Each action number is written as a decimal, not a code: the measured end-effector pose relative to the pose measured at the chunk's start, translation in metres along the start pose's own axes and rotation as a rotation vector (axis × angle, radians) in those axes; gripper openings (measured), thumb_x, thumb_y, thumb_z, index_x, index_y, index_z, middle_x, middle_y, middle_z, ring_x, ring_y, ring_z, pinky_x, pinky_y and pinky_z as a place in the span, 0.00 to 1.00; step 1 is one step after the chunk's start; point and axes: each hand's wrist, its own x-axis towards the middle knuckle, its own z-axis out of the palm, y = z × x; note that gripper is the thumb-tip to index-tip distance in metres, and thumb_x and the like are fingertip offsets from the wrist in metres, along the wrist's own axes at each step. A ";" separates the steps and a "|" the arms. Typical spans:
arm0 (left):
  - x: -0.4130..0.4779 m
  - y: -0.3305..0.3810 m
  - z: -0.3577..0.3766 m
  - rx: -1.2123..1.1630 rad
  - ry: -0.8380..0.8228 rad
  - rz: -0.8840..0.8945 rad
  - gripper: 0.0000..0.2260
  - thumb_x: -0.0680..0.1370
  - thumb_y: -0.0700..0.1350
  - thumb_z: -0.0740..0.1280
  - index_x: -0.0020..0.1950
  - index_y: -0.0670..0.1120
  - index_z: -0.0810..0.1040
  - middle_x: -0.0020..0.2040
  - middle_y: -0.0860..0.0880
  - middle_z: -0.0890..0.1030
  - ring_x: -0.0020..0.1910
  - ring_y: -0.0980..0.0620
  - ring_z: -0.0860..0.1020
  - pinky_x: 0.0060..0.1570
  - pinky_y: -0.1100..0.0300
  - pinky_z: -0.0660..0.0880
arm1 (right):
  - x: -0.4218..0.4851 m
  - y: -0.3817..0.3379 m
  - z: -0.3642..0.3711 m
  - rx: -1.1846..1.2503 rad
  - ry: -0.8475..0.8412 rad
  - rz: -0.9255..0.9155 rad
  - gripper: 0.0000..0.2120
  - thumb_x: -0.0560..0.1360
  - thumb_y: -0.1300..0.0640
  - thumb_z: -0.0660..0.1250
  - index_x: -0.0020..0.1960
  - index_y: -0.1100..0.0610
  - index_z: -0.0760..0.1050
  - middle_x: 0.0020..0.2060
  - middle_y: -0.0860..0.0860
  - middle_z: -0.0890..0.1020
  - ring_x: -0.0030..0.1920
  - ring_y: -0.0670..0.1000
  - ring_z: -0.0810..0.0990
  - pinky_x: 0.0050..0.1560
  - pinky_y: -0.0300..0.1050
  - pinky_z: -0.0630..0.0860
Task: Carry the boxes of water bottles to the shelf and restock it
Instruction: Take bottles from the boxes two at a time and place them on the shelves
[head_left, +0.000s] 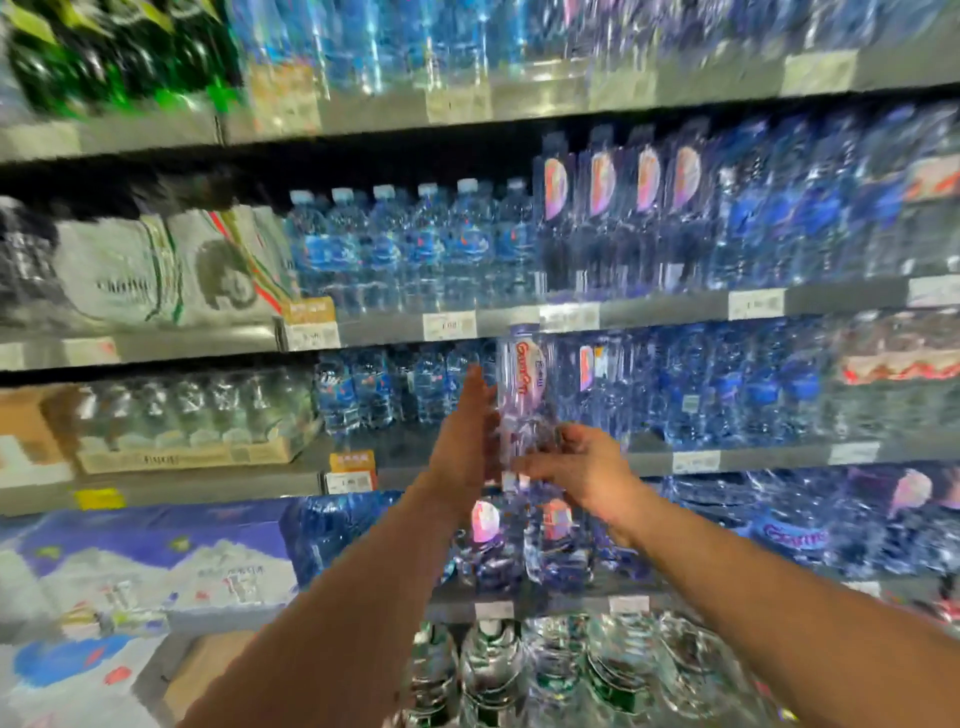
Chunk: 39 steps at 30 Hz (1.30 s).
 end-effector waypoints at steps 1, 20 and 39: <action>-0.001 0.015 0.003 0.007 -0.023 0.023 0.25 0.81 0.59 0.47 0.43 0.46 0.77 0.25 0.51 0.80 0.23 0.58 0.78 0.23 0.69 0.73 | 0.001 -0.015 -0.001 -0.008 0.018 -0.018 0.09 0.67 0.68 0.75 0.41 0.58 0.77 0.31 0.49 0.81 0.24 0.42 0.78 0.22 0.33 0.71; 0.034 0.194 0.051 0.078 -0.002 0.271 0.35 0.70 0.72 0.53 0.62 0.49 0.77 0.58 0.47 0.82 0.56 0.46 0.80 0.58 0.44 0.75 | 0.029 -0.203 -0.030 -0.223 0.147 -0.269 0.15 0.66 0.52 0.77 0.38 0.58 0.72 0.34 0.52 0.77 0.36 0.52 0.77 0.40 0.57 0.82; 0.162 0.291 0.133 0.044 0.180 0.535 0.31 0.79 0.65 0.45 0.73 0.48 0.66 0.69 0.49 0.71 0.64 0.50 0.73 0.64 0.53 0.68 | 0.159 -0.323 -0.120 -0.150 0.100 -0.541 0.30 0.73 0.56 0.72 0.70 0.63 0.65 0.64 0.58 0.74 0.54 0.51 0.73 0.48 0.41 0.69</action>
